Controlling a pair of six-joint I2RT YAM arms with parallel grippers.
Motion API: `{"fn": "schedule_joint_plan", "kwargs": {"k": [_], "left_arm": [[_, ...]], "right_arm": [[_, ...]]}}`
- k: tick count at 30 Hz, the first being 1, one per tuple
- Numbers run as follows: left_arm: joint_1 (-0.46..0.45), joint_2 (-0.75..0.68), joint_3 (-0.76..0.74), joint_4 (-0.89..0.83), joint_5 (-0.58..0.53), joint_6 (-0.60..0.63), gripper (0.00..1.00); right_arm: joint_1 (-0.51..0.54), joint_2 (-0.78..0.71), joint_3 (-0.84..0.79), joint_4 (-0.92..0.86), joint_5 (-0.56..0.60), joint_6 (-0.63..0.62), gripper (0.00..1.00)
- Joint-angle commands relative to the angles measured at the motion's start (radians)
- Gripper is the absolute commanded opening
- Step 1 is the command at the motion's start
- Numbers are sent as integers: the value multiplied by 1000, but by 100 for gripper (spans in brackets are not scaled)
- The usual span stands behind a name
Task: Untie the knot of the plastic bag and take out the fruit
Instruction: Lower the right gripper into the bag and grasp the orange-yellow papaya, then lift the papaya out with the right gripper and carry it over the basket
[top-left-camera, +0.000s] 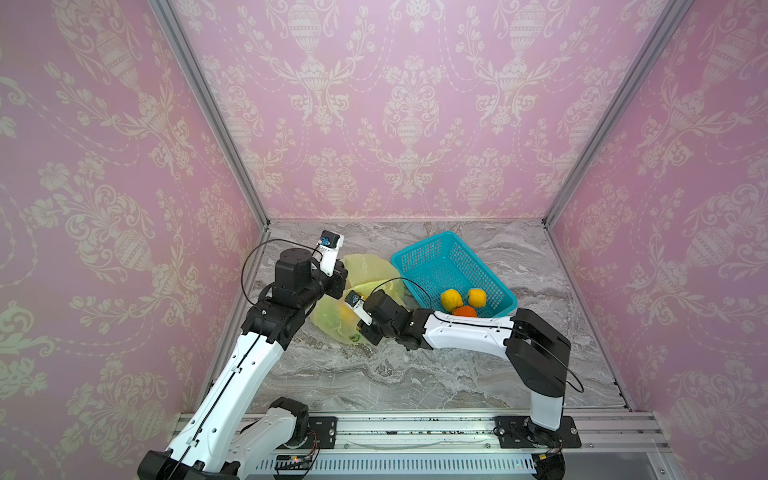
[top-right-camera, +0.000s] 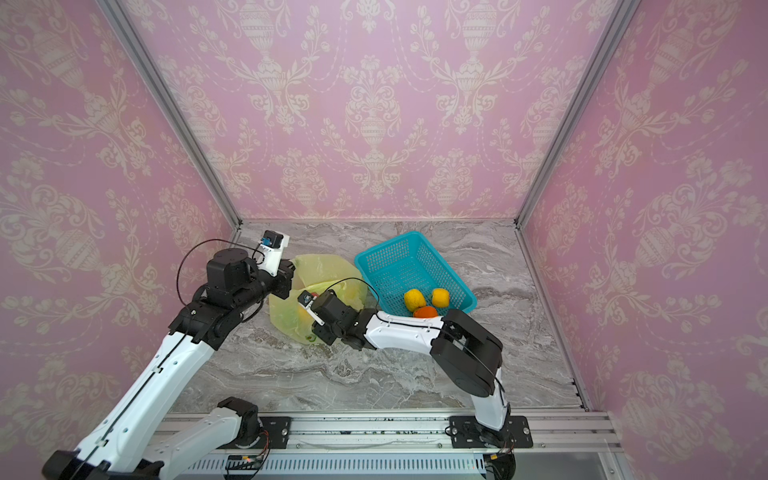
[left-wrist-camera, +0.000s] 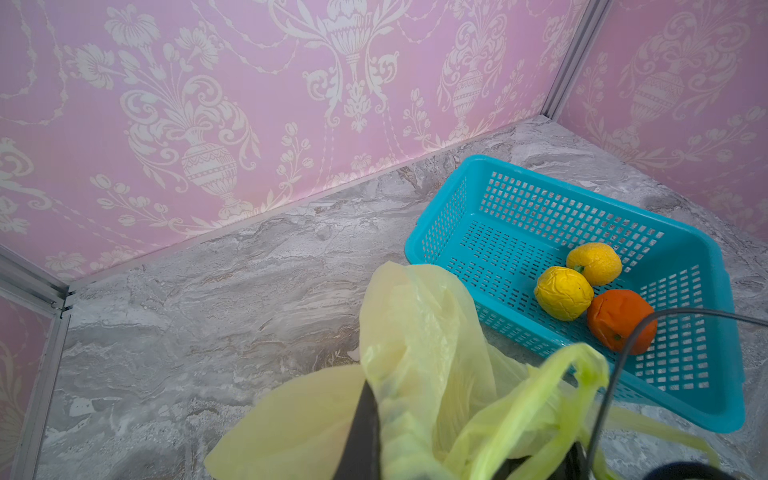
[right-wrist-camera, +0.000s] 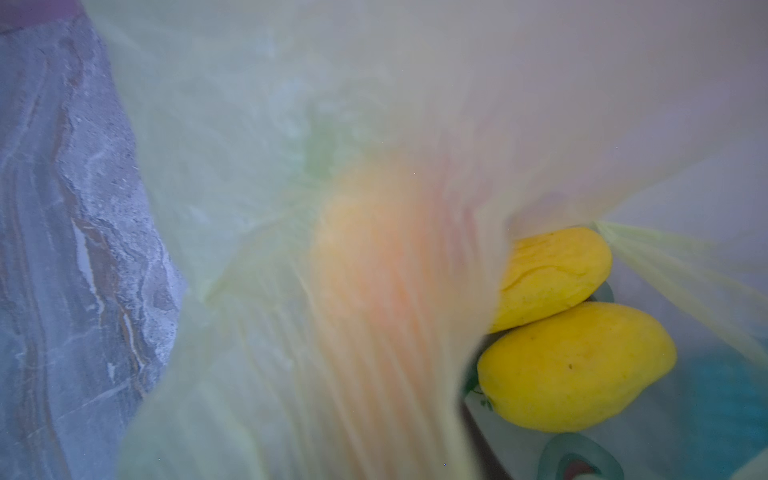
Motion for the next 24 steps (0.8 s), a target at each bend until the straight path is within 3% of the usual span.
{"fn": "schedule_joint_plan", "kwargs": {"k": [1,10,24], "left_arm": [[8,3,-2,10,11,-12,0],[8,8,1,-1,-32,-7,0],[9,12,3,-7,-45,-6,0]], "right_arm": [[5,-82,-47,40,8,27,23],[5,-325,-230,52,200,-5,19],[-12,-939,-626,302,-5,47,18]]}}
